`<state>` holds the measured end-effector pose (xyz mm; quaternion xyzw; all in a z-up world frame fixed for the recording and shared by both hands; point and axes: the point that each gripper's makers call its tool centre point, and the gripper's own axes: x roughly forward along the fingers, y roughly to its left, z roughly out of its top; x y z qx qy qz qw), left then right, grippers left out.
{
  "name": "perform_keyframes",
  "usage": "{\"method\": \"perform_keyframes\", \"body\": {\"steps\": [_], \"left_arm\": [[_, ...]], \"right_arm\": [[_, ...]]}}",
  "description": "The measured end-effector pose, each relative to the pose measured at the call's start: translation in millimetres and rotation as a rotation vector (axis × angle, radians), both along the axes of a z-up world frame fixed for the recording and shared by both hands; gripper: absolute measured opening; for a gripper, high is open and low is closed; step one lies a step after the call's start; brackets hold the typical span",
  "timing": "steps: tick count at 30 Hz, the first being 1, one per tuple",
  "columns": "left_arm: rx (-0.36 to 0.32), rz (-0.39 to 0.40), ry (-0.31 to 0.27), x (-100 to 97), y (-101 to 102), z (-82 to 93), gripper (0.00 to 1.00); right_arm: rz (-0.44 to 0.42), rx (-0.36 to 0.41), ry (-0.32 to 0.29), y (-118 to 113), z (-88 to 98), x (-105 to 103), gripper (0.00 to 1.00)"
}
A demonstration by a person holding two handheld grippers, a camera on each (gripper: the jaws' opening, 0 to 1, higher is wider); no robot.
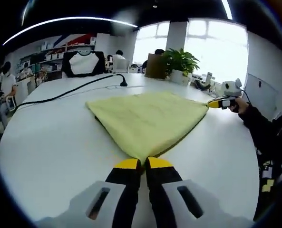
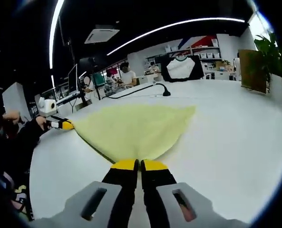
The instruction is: Fold the garment on the visible template until the final outline fits inside the template.
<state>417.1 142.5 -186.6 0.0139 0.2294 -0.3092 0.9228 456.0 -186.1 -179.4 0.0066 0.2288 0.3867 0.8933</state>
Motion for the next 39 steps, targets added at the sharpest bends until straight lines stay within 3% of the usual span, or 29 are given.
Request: {"method": "perform_keyframes", "body": {"steps": [4, 7, 12, 14, 17, 20, 22, 26, 28, 32, 35, 38, 39], "left_arm": [[0.017, -0.023, -0.001, -0.7, 3.5, 0.4, 0.04], [0.047, -0.042, -0.018, -1.5, 3.3, 3.8, 0.03], [0.033, -0.024, -0.041, 1.5, 10.1, 10.1, 0.03], [0.004, 0.039, -0.058, 4.6, 14.1, 13.8, 0.03], [0.031, 0.004, -0.073, -0.9, 8.0, 11.9, 0.04], [-0.018, -0.008, -0.009, -9.1, 3.3, 5.4, 0.05], [-0.054, 0.031, 0.006, -8.5, 7.1, 6.7, 0.08], [-0.24, 0.043, -0.01, -8.1, 4.6, 27.3, 0.11], [-0.328, 0.071, 0.037, -8.2, 4.9, 27.8, 0.15], [-0.319, 0.108, 0.069, -0.8, 7.4, 15.4, 0.12], [-0.408, 0.102, 0.07, -0.8, 0.8, 22.5, 0.04], [-0.316, 0.147, 0.055, 1.0, 10.6, 13.8, 0.03], [-0.306, 0.142, 0.06, 0.3, 11.1, 12.2, 0.02]], "right_arm": [[-0.01, -0.044, 0.004, -3.5, -3.1, 1.4, 0.0], [-0.019, -0.105, -0.031, -6.9, -2.8, 2.4, 0.0], [-0.025, -0.104, -0.016, -9.1, -6.3, 0.6, 0.0], [-0.054, -0.033, 0.015, -8.5, -3.0, -1.7, 0.0], [-0.036, -0.083, -0.015, -7.7, -8.0, -3.6, 0.0], [-0.022, -0.061, -0.029, -4.3, -3.5, -8.2, 0.0], [-0.02, -0.043, -0.051, -2.8, -1.3, -10.2, 0.0], [-0.027, -0.026, -0.025, -6.0, -4.9, -7.6, 0.05], [-0.05, -0.018, -0.024, -8.9, -1.8, -5.8, 0.09], [-0.075, -0.01, -0.035, -11.4, 1.7, -0.4, 0.1], [-0.058, 0.031, 0.019, -6.2, -1.8, -1.0, 0.0], [-0.079, -0.041, 0.006, -16.1, -5.6, 1.4, 0.0], [-0.071, -0.032, 0.006, -14.3, -4.6, 1.0, 0.0]]}}
